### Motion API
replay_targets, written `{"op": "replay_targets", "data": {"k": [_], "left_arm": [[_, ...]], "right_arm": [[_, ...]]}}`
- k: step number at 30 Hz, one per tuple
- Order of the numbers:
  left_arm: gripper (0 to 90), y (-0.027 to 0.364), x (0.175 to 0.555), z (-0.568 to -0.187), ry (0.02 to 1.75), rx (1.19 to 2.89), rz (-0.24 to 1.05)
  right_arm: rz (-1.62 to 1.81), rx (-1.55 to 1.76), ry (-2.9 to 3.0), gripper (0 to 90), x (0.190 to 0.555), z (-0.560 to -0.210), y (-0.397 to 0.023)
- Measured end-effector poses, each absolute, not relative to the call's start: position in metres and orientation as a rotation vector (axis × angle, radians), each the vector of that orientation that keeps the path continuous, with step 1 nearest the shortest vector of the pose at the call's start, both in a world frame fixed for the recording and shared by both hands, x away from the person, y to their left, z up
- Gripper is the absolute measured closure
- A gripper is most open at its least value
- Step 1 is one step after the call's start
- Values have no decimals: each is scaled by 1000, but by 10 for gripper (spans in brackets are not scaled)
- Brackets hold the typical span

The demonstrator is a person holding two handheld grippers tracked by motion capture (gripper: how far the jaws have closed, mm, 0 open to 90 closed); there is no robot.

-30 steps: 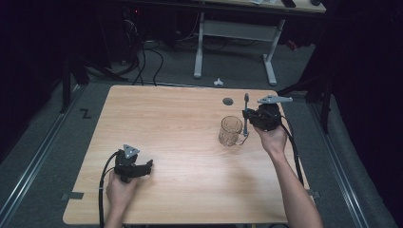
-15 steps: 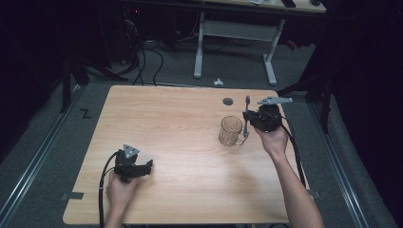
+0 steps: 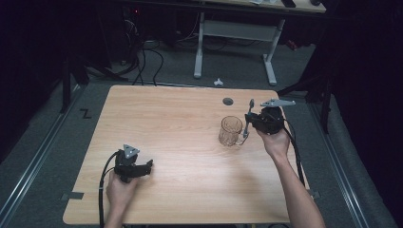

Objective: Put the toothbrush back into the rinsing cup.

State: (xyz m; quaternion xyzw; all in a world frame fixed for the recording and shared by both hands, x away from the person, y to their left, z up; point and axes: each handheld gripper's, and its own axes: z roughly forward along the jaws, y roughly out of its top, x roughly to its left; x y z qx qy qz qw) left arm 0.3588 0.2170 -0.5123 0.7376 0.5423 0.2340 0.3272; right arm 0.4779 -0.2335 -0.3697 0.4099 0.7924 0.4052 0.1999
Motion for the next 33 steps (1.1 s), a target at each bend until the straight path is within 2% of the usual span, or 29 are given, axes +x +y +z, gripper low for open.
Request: {"op": "replay_targets", "data": {"k": [33], "left_arm": [[181,217,359,-512,1420,1932,613]], "right_arm": [[1065,1138,2274,790,478,-380,-227]]}}
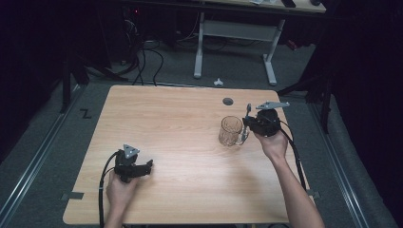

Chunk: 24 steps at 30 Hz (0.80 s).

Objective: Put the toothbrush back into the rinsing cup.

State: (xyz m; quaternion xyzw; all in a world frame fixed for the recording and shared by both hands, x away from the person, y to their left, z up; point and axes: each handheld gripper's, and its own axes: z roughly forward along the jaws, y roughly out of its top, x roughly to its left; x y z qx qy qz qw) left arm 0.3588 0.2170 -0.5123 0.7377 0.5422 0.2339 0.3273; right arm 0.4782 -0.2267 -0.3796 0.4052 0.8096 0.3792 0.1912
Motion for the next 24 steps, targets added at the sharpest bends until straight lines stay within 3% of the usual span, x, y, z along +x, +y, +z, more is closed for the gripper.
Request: {"op": "replay_targets", "data": {"k": [24], "left_arm": [[180,217,359,-512,1420,1932,613]], "right_arm": [[1046,1190,2288,788,481,-396,-232]]}}
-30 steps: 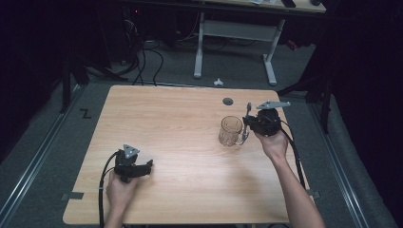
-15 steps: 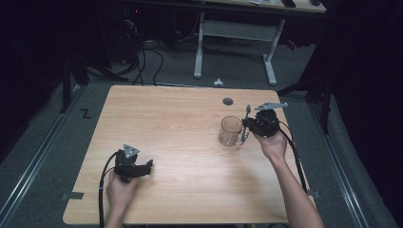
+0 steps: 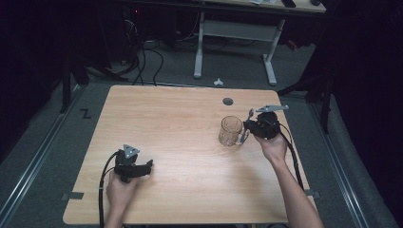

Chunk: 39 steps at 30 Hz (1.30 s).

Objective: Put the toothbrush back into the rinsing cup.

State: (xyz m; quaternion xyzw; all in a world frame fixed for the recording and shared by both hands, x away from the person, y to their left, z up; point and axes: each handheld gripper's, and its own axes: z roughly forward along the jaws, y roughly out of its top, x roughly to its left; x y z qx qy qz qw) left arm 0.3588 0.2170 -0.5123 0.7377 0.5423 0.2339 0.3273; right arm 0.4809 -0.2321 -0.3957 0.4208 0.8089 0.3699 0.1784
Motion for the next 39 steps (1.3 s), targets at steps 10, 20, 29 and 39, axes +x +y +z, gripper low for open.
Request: {"op": "replay_targets", "data": {"k": [10,20,29,39], "left_arm": [[180,217,359,-512,1420,1932,613],[180,217,359,-512,1420,1932,613],[180,217,359,-512,1420,1932,613],[180,217,359,-512,1420,1932,613]], "right_arm": [[1040,1202,2303,787,483,-401,-232],[1044,1213,2301,765,483,-404,-234],[1070,1219,2272,652,477,-401,-239],[1135,1221,2213,639,464,-392,-254]]}}
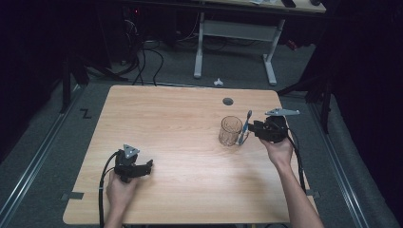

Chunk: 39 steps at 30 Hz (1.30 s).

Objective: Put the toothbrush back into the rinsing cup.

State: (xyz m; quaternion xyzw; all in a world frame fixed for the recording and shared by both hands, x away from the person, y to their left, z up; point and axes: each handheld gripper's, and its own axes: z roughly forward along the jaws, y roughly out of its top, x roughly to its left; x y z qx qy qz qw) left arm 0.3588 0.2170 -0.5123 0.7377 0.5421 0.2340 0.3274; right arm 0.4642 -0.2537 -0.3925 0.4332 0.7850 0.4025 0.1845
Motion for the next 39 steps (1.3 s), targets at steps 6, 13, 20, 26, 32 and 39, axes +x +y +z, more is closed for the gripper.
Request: {"op": "replay_targets", "data": {"k": [6,13,20,26,32,39], "left_arm": [[180,217,359,-512,1420,1932,613],[180,217,359,-512,1420,1932,613],[180,217,359,-512,1420,1932,613],[180,217,359,-512,1420,1932,613],[180,217,359,-512,1420,1932,613],[180,217,359,-512,1420,1932,613]], "right_arm": [[1142,1229,2203,639,460,-391,-259],[1169,1247,2184,638,456,-390,-268],[1178,1257,2167,639,451,-390,-275],[1170,1254,2168,641,446,-391,-277],[1182,1264,2152,641,443,-392,-281],[1190,1279,2137,641,440,-395,-286]]}}
